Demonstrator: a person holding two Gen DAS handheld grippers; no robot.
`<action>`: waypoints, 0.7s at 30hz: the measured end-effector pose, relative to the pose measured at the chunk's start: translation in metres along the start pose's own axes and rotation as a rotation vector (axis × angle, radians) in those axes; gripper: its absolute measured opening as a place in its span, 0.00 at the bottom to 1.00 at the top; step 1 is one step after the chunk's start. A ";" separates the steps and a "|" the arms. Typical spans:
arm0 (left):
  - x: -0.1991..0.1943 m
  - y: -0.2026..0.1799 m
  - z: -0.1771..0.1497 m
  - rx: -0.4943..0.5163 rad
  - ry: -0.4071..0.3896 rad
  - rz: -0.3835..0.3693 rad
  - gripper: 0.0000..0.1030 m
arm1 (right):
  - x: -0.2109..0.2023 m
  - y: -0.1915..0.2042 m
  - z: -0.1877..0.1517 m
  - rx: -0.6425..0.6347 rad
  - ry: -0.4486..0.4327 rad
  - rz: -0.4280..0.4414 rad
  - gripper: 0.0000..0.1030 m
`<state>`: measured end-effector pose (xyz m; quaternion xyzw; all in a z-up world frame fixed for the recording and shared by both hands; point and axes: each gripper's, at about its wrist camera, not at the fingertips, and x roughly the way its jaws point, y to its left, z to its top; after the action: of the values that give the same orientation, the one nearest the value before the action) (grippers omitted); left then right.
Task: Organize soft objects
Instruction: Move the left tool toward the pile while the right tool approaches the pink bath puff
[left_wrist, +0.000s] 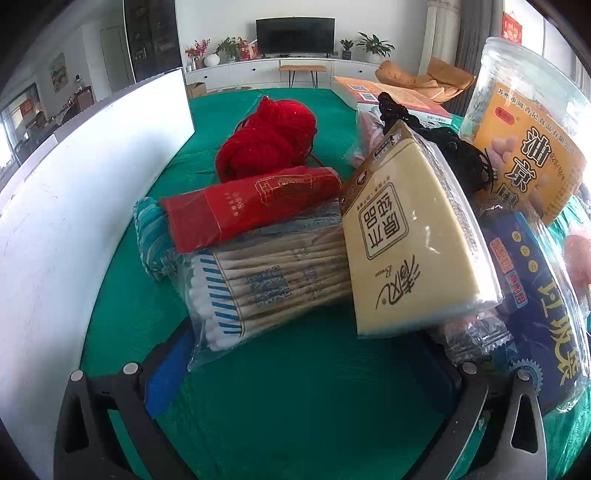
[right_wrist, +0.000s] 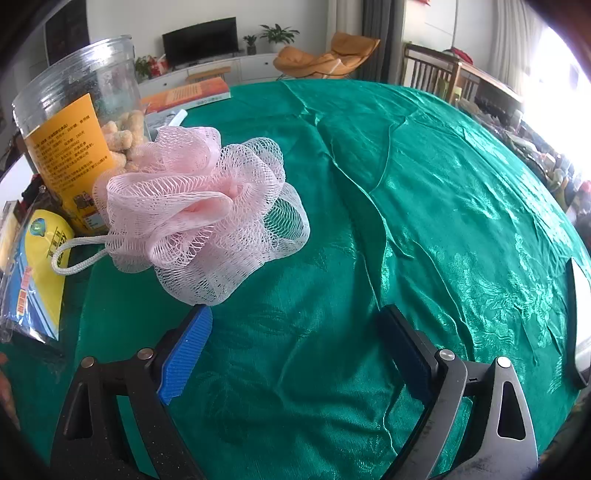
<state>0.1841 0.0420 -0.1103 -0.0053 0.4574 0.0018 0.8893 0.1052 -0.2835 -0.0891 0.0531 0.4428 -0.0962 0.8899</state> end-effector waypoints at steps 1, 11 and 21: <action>-0.002 -0.002 -0.003 0.001 0.000 0.000 1.00 | 0.000 0.000 0.000 0.000 0.000 0.000 0.91; -0.002 -0.002 -0.003 0.001 0.000 0.000 1.00 | 0.000 0.000 0.000 0.000 0.000 0.000 0.91; -0.003 -0.002 -0.003 0.001 0.000 0.000 1.00 | 0.000 0.000 0.000 -0.001 -0.001 0.000 0.91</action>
<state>0.1802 0.0399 -0.1098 -0.0049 0.4573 0.0017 0.8893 0.1053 -0.2835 -0.0896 0.0526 0.4424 -0.0962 0.8901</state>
